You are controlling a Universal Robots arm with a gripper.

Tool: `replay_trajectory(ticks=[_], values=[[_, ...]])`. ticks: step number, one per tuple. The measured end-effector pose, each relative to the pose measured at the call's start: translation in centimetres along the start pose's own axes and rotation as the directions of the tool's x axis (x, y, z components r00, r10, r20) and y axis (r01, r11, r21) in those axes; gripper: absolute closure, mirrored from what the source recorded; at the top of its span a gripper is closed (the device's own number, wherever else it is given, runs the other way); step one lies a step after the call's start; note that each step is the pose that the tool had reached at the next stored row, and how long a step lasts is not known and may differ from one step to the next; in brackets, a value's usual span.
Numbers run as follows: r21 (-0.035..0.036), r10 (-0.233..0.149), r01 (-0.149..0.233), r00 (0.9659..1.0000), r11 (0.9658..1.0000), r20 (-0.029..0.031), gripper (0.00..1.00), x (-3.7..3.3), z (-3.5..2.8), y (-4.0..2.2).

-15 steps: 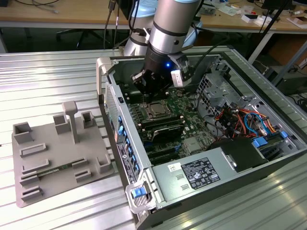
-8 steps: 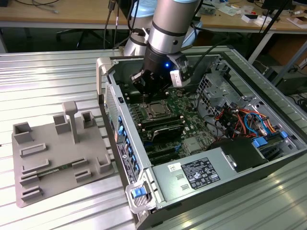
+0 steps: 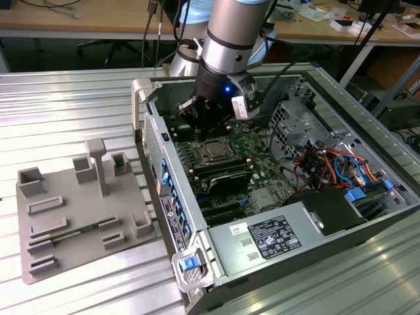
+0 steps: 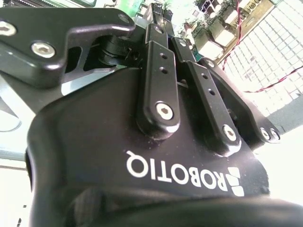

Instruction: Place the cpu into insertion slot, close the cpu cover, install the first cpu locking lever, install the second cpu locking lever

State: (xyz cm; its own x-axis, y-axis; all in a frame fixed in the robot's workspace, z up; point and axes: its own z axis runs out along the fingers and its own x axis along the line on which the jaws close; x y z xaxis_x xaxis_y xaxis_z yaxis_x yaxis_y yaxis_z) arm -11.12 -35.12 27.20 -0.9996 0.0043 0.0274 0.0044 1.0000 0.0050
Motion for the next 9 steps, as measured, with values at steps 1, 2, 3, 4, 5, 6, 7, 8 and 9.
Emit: replay_trajectory(ticks=[1,2,3,4,5,6,7,8,9], values=[[0.0000,0.000,0.000,1.0000,1.0000,0.0000,0.89,0.02,0.00,0.00],[-0.0001,0.000,0.000,1.0000,1.0000,0.0000,0.89,0.05,0.00,0.00],[0.0000,0.000,0.000,1.0000,1.0000,0.0000,0.89,0.07,0.00,0.00],[0.0000,0.000,0.000,1.0000,1.0000,0.0000,0.89,0.09,0.00,0.00],[-0.0001,0.000,0.000,1.0000,1.0000,0.0000,0.89,0.11,0.00,0.00],[0.0000,0.000,0.000,1.0000,1.0000,-0.0001,0.89,0.14,0.00,0.00],[-0.0001,0.000,0.000,1.0000,1.0000,0.0000,0.89,0.17,0.00,0.00],[-0.0001,0.000,0.000,1.0000,1.0000,0.0000,0.89,0.23,0.01,0.00],[-0.0001,0.000,0.000,1.0000,1.0000,0.0000,0.89,0.28,0.01,0.00]])
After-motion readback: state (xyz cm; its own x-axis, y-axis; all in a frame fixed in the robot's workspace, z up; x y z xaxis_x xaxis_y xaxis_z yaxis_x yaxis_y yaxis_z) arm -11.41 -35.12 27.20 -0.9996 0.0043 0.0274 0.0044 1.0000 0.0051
